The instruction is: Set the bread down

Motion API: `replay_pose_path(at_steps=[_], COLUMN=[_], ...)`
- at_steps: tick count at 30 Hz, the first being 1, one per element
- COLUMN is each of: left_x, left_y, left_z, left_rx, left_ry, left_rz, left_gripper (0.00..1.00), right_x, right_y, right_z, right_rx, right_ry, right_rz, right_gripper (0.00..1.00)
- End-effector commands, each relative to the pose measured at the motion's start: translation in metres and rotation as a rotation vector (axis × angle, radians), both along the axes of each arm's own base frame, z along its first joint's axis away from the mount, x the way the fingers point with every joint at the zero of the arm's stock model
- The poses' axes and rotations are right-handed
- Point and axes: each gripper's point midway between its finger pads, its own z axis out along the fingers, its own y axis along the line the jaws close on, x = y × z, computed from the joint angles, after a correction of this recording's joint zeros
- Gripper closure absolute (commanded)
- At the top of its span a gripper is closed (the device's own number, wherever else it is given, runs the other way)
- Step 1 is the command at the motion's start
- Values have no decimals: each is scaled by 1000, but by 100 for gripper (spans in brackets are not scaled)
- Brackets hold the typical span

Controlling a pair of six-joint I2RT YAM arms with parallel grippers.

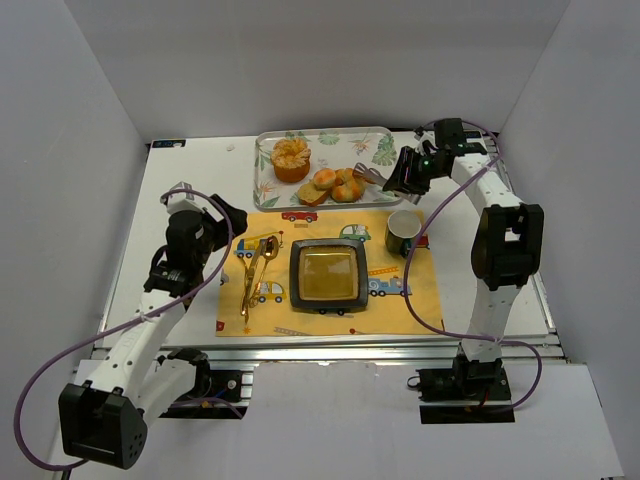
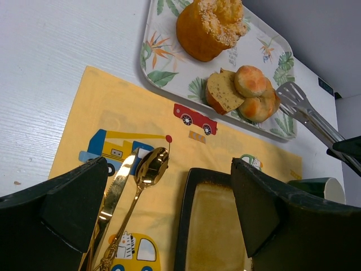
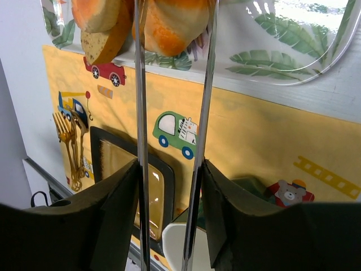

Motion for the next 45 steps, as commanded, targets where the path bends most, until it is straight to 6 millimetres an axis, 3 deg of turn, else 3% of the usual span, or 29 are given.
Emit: replay_pose_path(at_steps=[1, 8, 17, 25, 31, 34, 36, 40, 45], left_x=[-2, -2, -3, -6, -7, -7, -7, -7, -6], left_y=[4, 6, 7, 7, 8, 8, 9, 8, 9], left_z=[11, 14, 16, 15, 17, 20, 21, 26, 29], left_rx=[-6, -7, -7, -14, -14, -13, -15, -13, -6], left_ry=[-34, -40, -47, -51, -56, -62, -66, -73, -77], left_rz=[20, 26, 31, 34, 37, 38, 41, 39, 35], left_gripper=[2, 2, 2, 2, 2, 2, 2, 2, 2], right_x=[-3, -4, -13, -21, -22, -20, -16, -1, 19], right_y=[5, 12, 12, 14, 18, 20, 20, 12, -4], right_z=[19, 21, 10, 8, 3, 10, 19, 43, 88], right_rx=[22, 27, 4, 2, 22, 45, 73, 125, 182], right_ry=[-31, -29, 9, 23, 39, 27, 13, -46, -180], right_rz=[-3, 6, 10, 22, 26, 30, 19, -22, -55], right_gripper=[49, 51, 67, 61, 79, 88, 100, 100, 100])
